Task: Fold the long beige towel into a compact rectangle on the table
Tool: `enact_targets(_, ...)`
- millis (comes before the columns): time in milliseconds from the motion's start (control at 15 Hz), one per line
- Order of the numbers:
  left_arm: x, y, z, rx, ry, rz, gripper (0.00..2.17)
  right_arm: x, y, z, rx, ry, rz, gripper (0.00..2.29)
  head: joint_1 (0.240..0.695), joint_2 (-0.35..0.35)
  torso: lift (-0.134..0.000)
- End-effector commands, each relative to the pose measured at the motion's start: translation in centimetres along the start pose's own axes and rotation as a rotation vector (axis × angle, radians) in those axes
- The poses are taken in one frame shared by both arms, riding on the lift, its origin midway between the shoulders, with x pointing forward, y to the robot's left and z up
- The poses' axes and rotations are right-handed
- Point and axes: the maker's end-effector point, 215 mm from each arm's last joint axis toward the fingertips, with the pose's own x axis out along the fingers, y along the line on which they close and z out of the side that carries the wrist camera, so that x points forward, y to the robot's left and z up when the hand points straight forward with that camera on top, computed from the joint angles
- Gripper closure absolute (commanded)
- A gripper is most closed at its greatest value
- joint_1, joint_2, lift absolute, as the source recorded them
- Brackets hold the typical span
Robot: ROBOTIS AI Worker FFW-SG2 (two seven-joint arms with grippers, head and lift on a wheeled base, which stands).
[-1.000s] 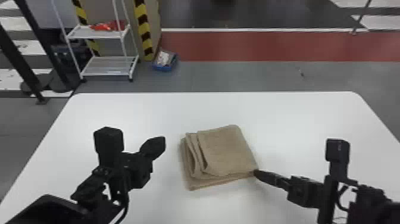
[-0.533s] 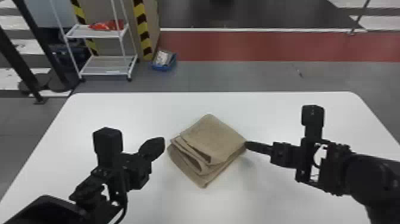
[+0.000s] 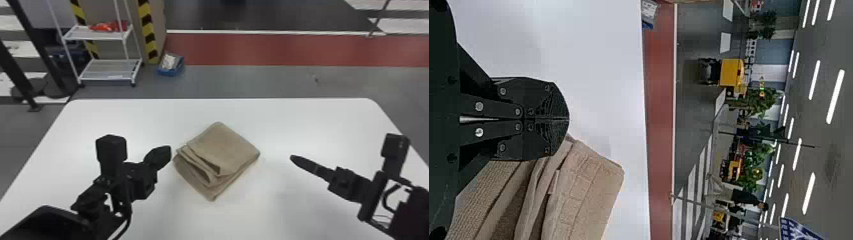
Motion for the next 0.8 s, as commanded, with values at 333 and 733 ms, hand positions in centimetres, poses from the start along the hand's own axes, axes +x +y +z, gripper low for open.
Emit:
enact_targets(333,3.7,-1.2,-0.3,0.024,0.002,-0.029,1.86,-11.0,-4.7,1.5,0.065,-0.236,-0.025,1.89,0.695,-0.162,-0.124)
enact_targets(733,3.9,-0.3,-1.5,0.047,0.049,-0.019,1.86,-10.9,-3.3,1.4,0.052,-0.238,0.002,1.89,0.695,-0.192,-0.124)
